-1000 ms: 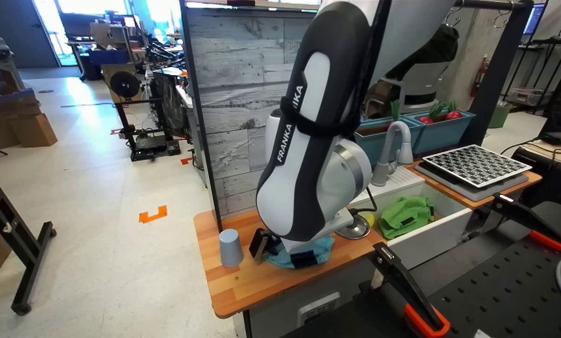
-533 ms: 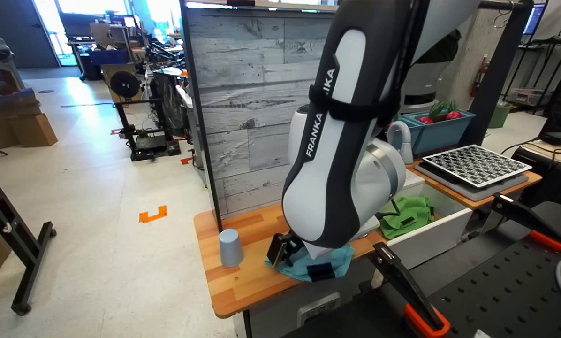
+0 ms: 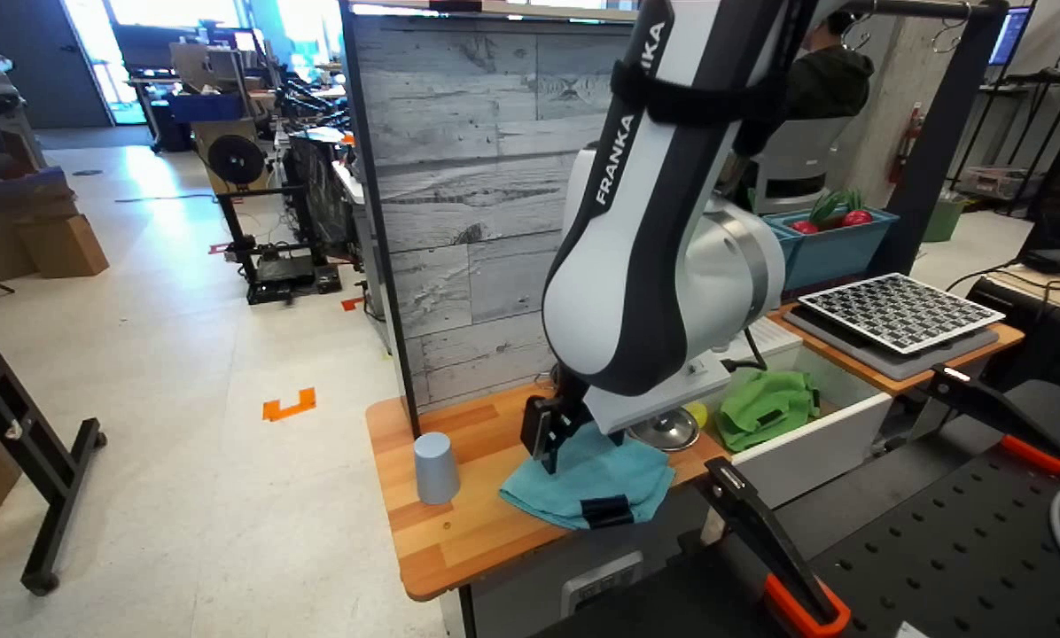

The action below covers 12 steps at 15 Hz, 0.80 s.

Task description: Move the blue towel closer to you

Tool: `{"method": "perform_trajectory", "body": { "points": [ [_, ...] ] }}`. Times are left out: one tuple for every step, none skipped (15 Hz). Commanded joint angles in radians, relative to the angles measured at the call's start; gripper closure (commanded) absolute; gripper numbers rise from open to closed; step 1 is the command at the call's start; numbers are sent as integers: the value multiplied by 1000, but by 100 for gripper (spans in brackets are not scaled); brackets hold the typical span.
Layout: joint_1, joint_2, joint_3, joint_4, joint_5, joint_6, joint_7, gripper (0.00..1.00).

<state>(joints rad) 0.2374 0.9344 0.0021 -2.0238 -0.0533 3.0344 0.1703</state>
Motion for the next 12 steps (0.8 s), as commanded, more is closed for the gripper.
{"method": "perform_trajectory", "body": {
  "points": [
    [-32,-110,26,-67,10,-74,-56,0],
    [-31,-139,24,-89,6,-81,-63,0],
    [-26,-174,19,-124,2,-77,-67,0],
    [-21,-203,13,-152,-1,-74,-71,0],
    [-20,-240,11,-190,-4,-58,-76,0],
    [-19,-269,8,-218,-11,-61,-88,0],
    [-13,-291,-1,-230,-26,-82,-104,0],
    [-8,-207,3,-153,-1,-58,-73,0],
    [-9,-233,2,-177,-6,-61,-81,0],
    [-10,-253,1,-195,-10,-63,-85,0],
    [-10,-263,0,-205,-12,-65,-87,0],
    [-10,-268,0,-210,-12,-65,-88,0]
  ]
}}
